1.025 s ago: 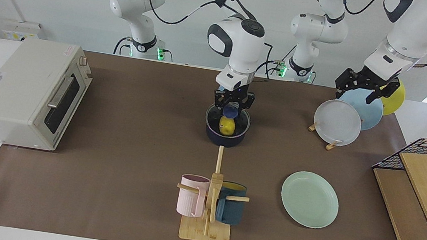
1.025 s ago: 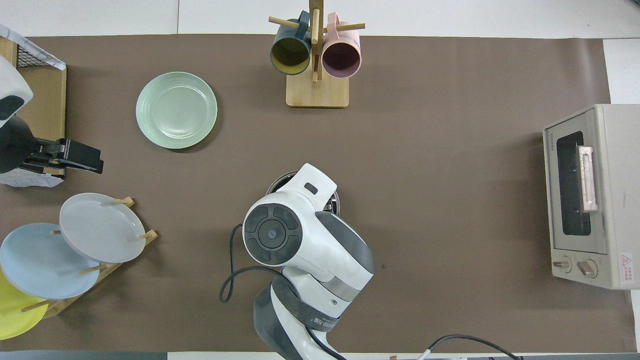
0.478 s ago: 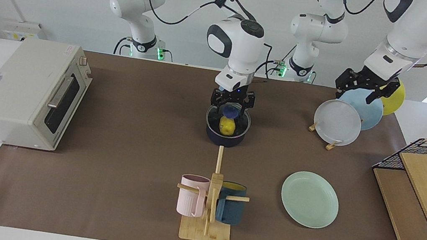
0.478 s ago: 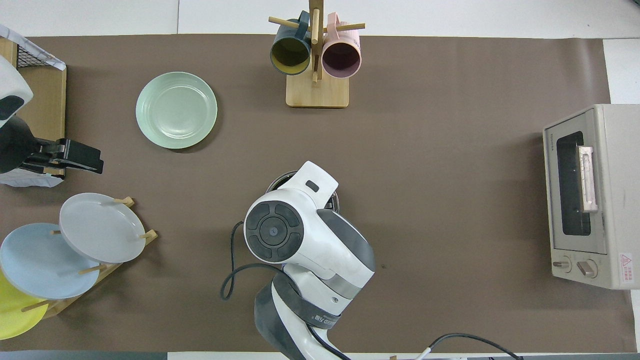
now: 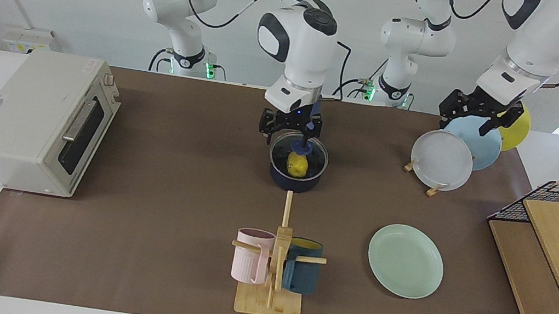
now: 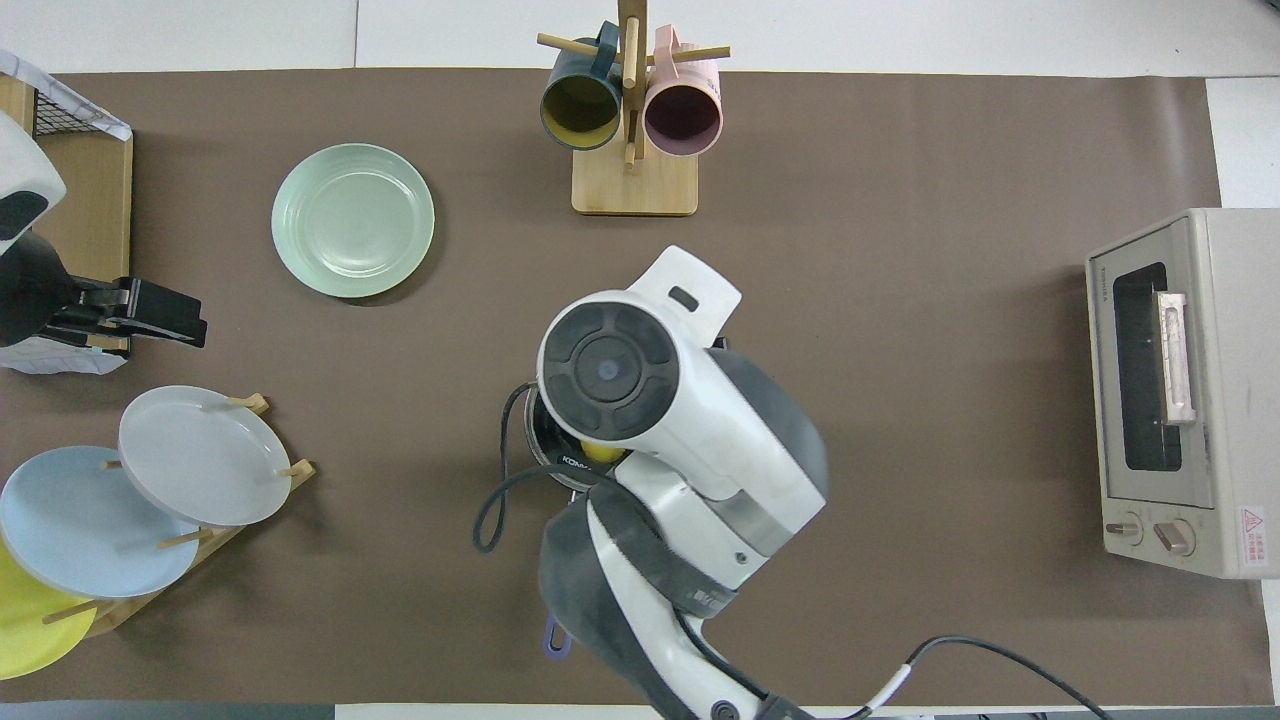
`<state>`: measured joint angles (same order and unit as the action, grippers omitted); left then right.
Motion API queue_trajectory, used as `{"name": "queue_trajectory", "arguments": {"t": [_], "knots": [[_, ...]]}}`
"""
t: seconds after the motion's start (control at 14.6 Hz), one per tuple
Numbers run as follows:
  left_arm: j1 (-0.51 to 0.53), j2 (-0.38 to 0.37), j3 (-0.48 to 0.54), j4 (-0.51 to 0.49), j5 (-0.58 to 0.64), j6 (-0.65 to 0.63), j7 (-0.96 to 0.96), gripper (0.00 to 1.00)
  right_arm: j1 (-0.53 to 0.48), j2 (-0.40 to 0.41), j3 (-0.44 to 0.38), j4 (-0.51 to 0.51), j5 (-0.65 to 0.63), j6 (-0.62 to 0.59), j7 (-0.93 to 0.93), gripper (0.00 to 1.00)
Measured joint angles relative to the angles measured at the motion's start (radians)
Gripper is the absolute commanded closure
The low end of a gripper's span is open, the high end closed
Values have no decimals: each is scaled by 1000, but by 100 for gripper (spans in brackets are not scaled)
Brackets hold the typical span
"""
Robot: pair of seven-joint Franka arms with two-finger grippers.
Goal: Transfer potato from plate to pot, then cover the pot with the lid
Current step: 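Open the right gripper and withdraw it from the lid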
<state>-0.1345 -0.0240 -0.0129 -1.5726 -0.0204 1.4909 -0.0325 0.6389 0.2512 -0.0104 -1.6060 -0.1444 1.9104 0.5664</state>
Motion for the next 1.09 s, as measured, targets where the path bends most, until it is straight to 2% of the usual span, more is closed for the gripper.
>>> {"name": "queue_trajectory", "arguments": {"t": [0.41,0.82,1.09], "knots": [[0,0,0,0,0,0,0,0,-245,-170,-4,21,69,-238,-269,0],[0,0,0,0,0,0,0,0,-476,-220,-12,20,86,-392,-517,0],[0,0,0,0,0,0,0,0,-522,-242,-16,5,86,-442,-571,0]]}}
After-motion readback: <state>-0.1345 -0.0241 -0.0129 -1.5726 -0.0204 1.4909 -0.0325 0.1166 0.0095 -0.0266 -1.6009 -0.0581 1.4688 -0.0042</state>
